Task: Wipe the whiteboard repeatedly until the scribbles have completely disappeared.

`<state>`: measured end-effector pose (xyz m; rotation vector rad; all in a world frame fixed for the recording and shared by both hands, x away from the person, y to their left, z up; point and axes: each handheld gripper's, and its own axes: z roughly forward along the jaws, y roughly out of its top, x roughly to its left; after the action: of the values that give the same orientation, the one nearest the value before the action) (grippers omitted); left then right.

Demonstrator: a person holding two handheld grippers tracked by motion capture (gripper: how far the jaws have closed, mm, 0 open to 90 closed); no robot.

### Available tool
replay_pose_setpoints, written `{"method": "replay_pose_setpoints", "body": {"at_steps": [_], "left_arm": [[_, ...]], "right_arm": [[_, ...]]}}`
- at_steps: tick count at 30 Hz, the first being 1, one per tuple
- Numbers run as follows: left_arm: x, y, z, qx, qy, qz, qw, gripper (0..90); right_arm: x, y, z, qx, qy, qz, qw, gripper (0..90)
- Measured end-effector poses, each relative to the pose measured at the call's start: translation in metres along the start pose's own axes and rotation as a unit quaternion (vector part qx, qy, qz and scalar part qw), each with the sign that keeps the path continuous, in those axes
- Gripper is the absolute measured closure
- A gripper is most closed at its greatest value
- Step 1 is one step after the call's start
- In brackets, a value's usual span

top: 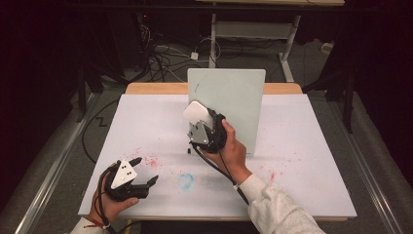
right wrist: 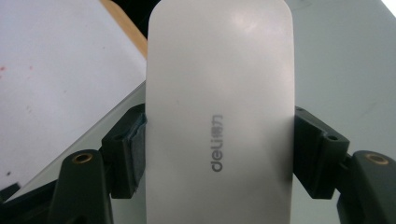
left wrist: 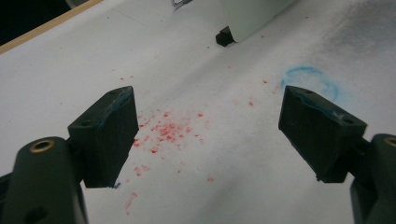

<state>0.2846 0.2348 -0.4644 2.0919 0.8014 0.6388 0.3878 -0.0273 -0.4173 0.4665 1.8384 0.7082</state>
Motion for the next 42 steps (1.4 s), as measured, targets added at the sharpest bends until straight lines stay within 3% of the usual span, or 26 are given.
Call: {"method": "replay_pose_setpoints", "body": {"at_steps": [5, 8, 15, 17, 21, 25, 28, 30, 42], "left_arm": [[-0.001, 0.001, 0.000, -0.006, 0.007, -0.002, 1.0000, 19.3], [0.000, 0.001, -0.001, -0.010, 0.008, -0.004, 0.9999, 19.9], [0.000, 0.001, -0.002, -0.012, 0.007, -0.004, 0.9999, 19.4], [0.000, 0.001, -0.003, -0.013, 0.007, -0.004, 0.9999, 19.2], [0.001, 0.000, -0.006, -0.017, 0.007, -0.005, 0.9998, 19.2], [0.001, -0.001, -0.008, -0.024, 0.005, -0.006, 0.9997, 19.2], [0.001, -0.001, -0.008, -0.028, 0.009, 0.005, 0.9996, 19.1], [0.000, -0.002, -0.009, -0.024, 0.006, -0.001, 0.9997, 19.1], [-0.001, 0.000, -0.006, -0.021, 0.004, 0.002, 0.9998, 19.1]], "right_arm": [[0.009, -0.008, -0.002, 0.005, 0.009, -0.023, 0.9997, 30.7], [0.004, -0.006, -0.001, 0.008, 0.024, -0.026, 0.9993, 30.6], [-0.036, 0.020, 0.003, -0.009, 0.007, 0.018, 0.9998, 30.6], [-0.051, 0.030, 0.004, -0.012, -0.007, 0.028, 0.9995, 30.7], [-0.080, 0.045, 0.006, -0.022, -0.023, 0.064, 0.9975, 30.7], [-0.098, 0.049, 0.006, -0.033, -0.035, 0.096, 0.9942, 30.7], [-0.094, 0.050, 0.007, -0.032, -0.045, 0.092, 0.9943, 30.7], [-0.087, 0.050, 0.007, -0.030, -0.033, 0.084, 0.9955, 30.7], [-0.026, 0.024, 0.005, -0.003, -0.008, 0.003, 1.0000, 30.7]]}}
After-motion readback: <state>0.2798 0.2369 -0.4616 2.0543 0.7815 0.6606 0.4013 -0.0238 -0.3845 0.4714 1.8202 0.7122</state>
